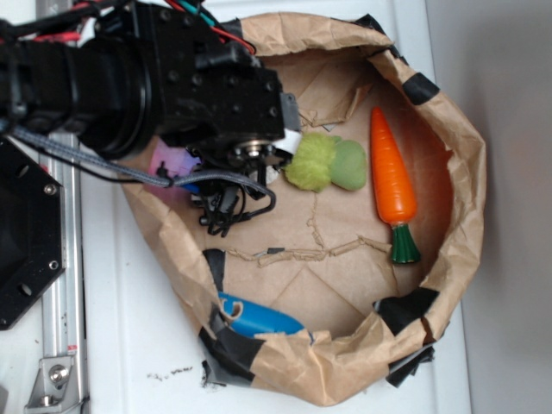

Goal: Grab the white paper.

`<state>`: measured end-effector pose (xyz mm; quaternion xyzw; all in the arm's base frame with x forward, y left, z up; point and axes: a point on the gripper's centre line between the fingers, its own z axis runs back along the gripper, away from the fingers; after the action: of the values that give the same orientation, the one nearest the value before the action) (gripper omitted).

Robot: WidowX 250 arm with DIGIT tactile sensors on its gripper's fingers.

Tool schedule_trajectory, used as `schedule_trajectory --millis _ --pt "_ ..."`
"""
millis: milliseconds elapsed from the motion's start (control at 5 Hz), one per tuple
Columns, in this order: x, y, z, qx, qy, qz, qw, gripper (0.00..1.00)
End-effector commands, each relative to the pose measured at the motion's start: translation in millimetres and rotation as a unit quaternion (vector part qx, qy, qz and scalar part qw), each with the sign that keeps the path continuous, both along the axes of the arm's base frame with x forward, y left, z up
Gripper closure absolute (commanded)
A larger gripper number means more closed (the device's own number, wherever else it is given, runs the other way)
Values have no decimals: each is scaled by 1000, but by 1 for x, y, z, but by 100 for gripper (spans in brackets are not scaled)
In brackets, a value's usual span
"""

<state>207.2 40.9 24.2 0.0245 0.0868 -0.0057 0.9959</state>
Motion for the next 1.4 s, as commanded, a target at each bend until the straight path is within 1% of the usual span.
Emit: schedule_trajectory --millis 0,200,400,600,800,1000,1200 --pt "31 -11 46 -24 -76 15 997 100" --pt "30 -14 52 -30 -79 14 996 100" --pt "32 -24 83 -52 -103 9 993 100" --pt "34 -24 88 -58 -91 1 994 100" --pt "32 -22 80 -60 -86 -1 994 0" --pt "32 -24 74 -53 -81 -5 995 0" --pt "32 -24 71 -54 -80 -7 995 0"
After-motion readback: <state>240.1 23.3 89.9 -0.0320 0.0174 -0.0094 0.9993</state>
